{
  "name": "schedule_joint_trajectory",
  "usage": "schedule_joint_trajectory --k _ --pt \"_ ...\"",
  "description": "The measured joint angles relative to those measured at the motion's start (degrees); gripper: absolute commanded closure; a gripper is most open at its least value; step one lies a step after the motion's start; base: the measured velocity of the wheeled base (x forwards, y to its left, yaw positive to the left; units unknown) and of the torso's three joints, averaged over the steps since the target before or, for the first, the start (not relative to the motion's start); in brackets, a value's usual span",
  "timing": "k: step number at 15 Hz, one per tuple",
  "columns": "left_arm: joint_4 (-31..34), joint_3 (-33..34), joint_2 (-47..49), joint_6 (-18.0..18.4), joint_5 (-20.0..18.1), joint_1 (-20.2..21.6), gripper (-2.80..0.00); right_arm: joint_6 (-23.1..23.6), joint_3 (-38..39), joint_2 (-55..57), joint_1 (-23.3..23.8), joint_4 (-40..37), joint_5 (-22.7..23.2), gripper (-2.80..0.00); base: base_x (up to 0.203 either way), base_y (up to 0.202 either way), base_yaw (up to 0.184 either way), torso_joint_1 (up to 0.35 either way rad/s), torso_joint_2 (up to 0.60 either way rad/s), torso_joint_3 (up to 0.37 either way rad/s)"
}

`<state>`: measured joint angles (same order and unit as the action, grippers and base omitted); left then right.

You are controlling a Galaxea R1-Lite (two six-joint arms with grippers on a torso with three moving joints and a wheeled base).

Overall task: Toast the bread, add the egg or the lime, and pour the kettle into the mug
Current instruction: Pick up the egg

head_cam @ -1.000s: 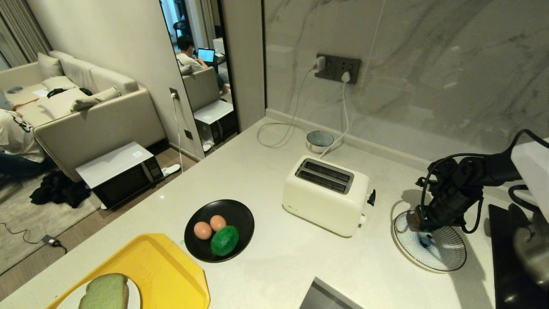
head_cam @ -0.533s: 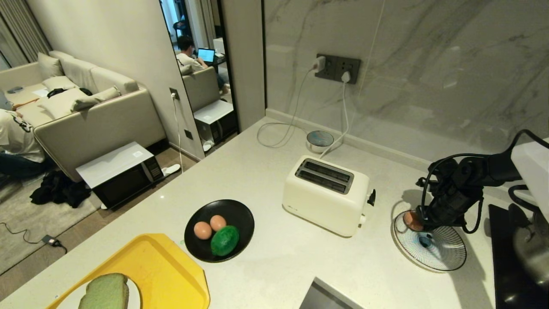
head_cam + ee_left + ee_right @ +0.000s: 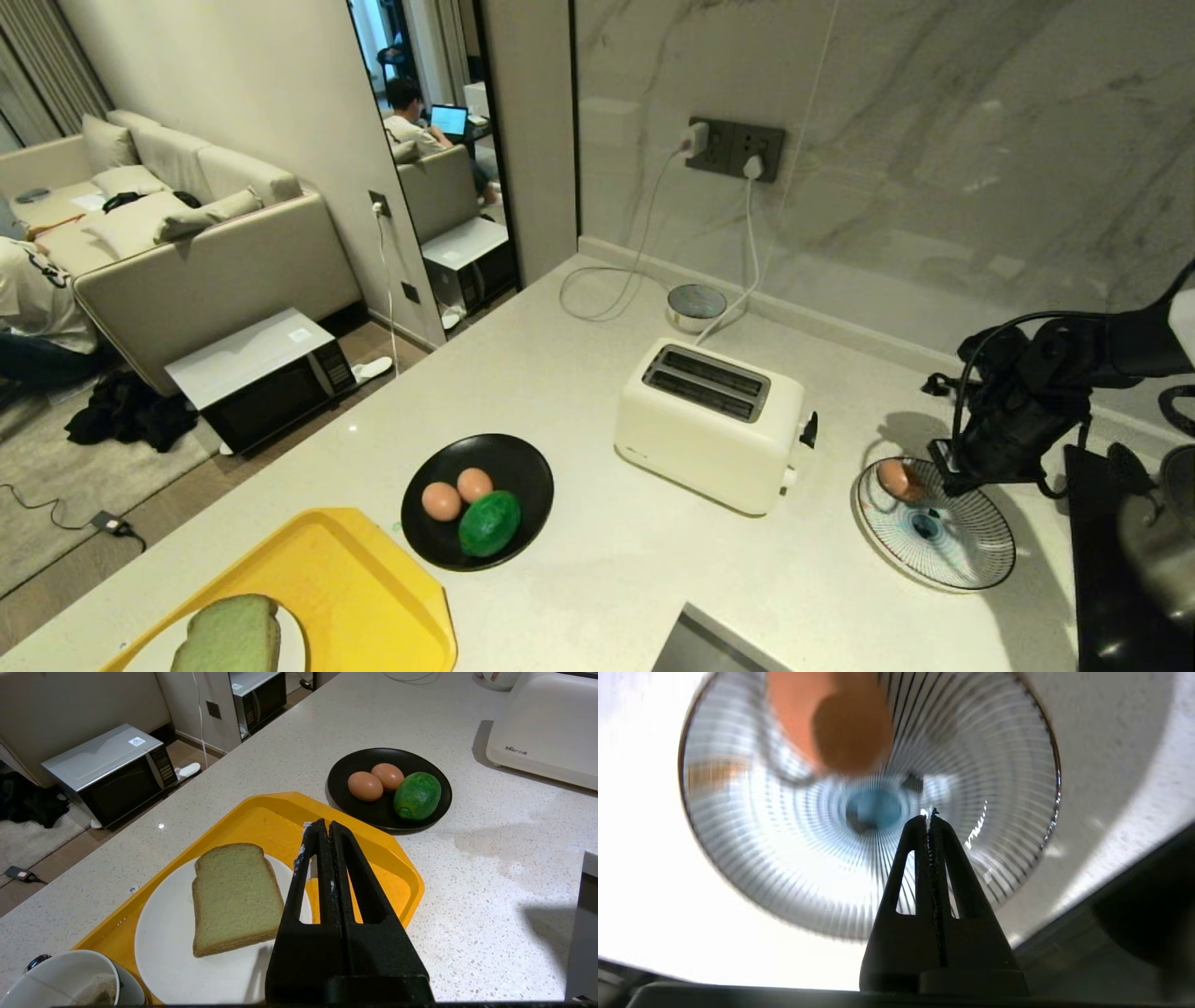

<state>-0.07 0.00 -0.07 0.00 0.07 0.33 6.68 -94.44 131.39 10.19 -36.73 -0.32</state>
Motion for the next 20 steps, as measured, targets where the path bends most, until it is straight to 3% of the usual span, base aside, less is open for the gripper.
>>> schedule_joint_trajectory --k 1,2,8,11,20 --pt "0.0 0.0 0.0 0.0 -0.02 0.0 0.0 2.4 1.33 -1.2 0.0 -0.04 0.25 0.0 0.0 0.0 0.0 0.0 0.0 0.0" --pt "0.0 0.0 0.0 -0.02 -0.02 0.0 0.0 5.83 2.77 -2.42 0.0 -0.01 0.46 -2.8 0.0 0.0 0.0 0.0 0.0 0.0" --pt "0.0 0.0 0.0 -0.02 0.0 0.0 0.0 20.97 5.25 -4.34 -0.06 4.8 5.63 -2.8 0.0 0.0 0.0 0.0 0.0 0.0" --pt "0.0 0.0 0.0 0.0 0.0 -0.02 0.0 22.28 5.11 -2.99 -0.06 7.79 7.84 -2.8 0.0 0.0 0.0 0.0 0.0 0.0" --pt "0.0 0.0 0.0 0.0 0.0 0.0 0.0 23.81 1.88 2.02 -0.58 8.95 8.07 -2.8 0.0 0.0 0.0 0.0 0.0 0.0"
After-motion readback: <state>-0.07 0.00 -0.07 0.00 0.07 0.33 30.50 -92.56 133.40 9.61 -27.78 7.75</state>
